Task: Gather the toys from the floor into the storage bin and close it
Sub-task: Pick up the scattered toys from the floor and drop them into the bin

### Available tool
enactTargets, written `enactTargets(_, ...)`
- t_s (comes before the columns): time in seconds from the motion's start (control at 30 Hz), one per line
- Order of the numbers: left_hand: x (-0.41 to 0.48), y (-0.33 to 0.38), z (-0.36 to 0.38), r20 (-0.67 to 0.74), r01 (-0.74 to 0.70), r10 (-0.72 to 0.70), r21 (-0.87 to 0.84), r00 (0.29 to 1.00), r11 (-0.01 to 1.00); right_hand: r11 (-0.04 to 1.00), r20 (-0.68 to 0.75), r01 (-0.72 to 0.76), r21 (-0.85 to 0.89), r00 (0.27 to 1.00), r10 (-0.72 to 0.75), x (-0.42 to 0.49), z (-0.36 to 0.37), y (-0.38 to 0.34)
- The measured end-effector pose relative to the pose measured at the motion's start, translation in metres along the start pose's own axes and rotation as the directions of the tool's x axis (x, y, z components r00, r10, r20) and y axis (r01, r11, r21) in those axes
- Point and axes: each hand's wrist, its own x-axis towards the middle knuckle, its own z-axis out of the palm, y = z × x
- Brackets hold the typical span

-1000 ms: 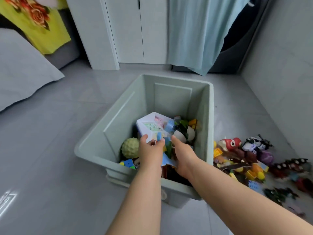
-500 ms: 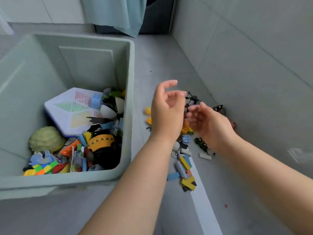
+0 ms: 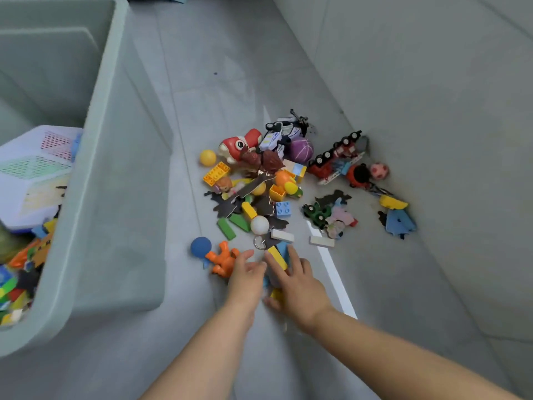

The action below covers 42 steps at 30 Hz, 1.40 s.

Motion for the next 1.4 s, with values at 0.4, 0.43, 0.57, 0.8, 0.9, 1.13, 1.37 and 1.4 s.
enactTargets(0.4, -0.006, -0.006, 0.032, 0.179, 0.203, -0.156, -0.281, 0.971, 0.938, 0.922, -0.197, -0.152, 0.356, 0.952, 0.233, 0.003, -0.018, 0.075)
enactTargets(0.43, -0.007, -0.005, 0.034, 0.193, 0.216, -0.163, -0.295, 0.968, 0.931, 0.908, -0.214, -0.143, 0.394, 0.946, 0.242, 0.001, -0.020, 0.078)
enactTargets(0.57, -0.009, -0.004, 0.037, 0.215, 0.254, -0.183, -0.369, 0.959, 0.894, 0.889, -0.227, -0.123, 0.441, 0.943, 0.243, -0.008, -0.022, 0.073)
enactTargets(0.8, -0.007, -0.007, 0.027, 0.236, 0.297, -0.215, -0.400, 0.948, 0.867, 0.989, -0.179, -0.114, 0.099, 0.975, 0.130, -0.013, -0.015, 0.058)
enactTargets(0.9, -0.003, -0.007, 0.021, 0.223, 0.292, -0.213, -0.428, 0.951, 0.855, 0.989, -0.230, -0.136, 0.061, 0.962, 0.146, -0.004, -0.018, 0.064)
enactTargets(1.13, 0.001, -0.008, 0.014, 0.309, 0.260, -0.071, -0.632, 0.949, 0.730, 0.912, -0.354, 0.055, 0.405, 0.930, 0.102, -0.016, -0.027, 0.026)
enactTargets(1.37, 0.002, -0.011, 0.009, 0.301, 0.301, -0.122, -0.675, 0.946, 0.674, 0.987, -0.050, -0.149, 0.068, 0.987, 0.152, -0.030, -0.026, 0.086)
enactTargets(1.4, 0.002, -0.012, 0.007, 0.296, 0.303, -0.129, -0.677, 0.946, 0.670, 0.992, -0.046, -0.126, 0.006, 0.991, 0.126, -0.032, -0.022, 0.088)
